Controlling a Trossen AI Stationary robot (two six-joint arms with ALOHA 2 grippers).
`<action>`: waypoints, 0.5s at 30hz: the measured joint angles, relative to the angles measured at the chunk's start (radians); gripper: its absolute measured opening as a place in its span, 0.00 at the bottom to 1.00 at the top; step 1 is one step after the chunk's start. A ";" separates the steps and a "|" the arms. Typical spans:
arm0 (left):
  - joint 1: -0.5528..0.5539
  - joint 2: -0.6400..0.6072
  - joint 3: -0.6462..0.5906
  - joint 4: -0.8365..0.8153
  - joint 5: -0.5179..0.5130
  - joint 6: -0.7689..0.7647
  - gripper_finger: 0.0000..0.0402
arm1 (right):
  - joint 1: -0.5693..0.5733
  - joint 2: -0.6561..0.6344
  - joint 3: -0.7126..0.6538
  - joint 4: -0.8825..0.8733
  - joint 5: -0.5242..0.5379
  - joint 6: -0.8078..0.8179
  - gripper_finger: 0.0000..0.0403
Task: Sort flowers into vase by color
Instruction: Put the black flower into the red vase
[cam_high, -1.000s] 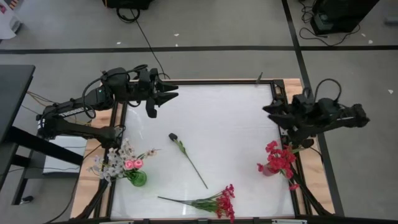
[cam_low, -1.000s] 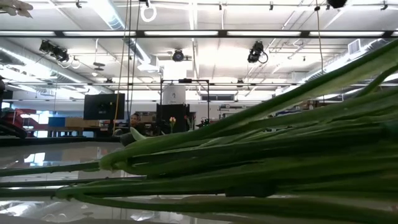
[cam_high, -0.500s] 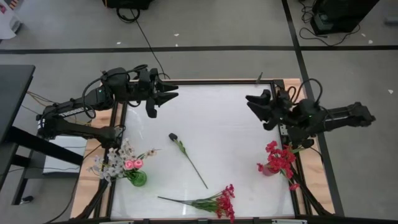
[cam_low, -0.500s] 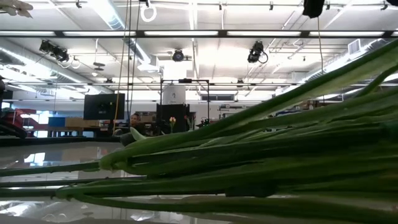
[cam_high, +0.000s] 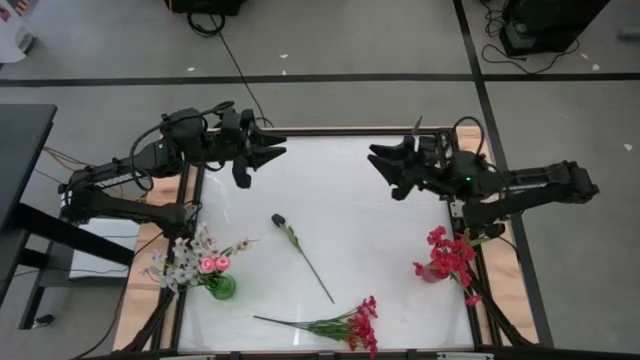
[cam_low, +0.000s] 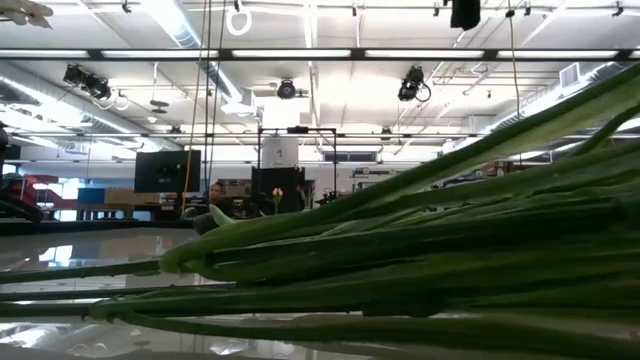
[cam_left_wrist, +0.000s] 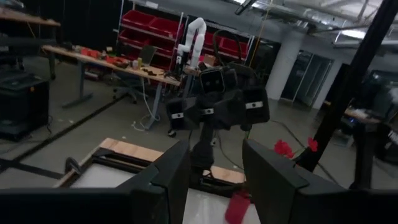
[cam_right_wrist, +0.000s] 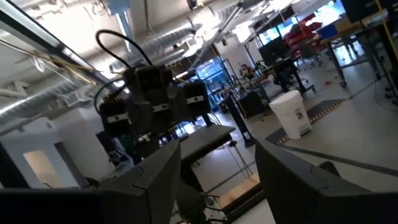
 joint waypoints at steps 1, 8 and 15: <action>0.000 0.000 0.000 -0.001 0.000 -0.021 0.38 | -0.004 0.010 0.004 -0.002 -0.003 0.002 0.53; -0.001 0.010 0.000 -0.046 -0.066 -0.252 0.38 | -0.043 0.073 0.046 -0.006 -0.072 0.059 0.53; -0.075 0.122 -0.001 -0.412 -0.408 -0.577 0.34 | -0.080 0.092 0.073 -0.012 -0.115 0.072 0.53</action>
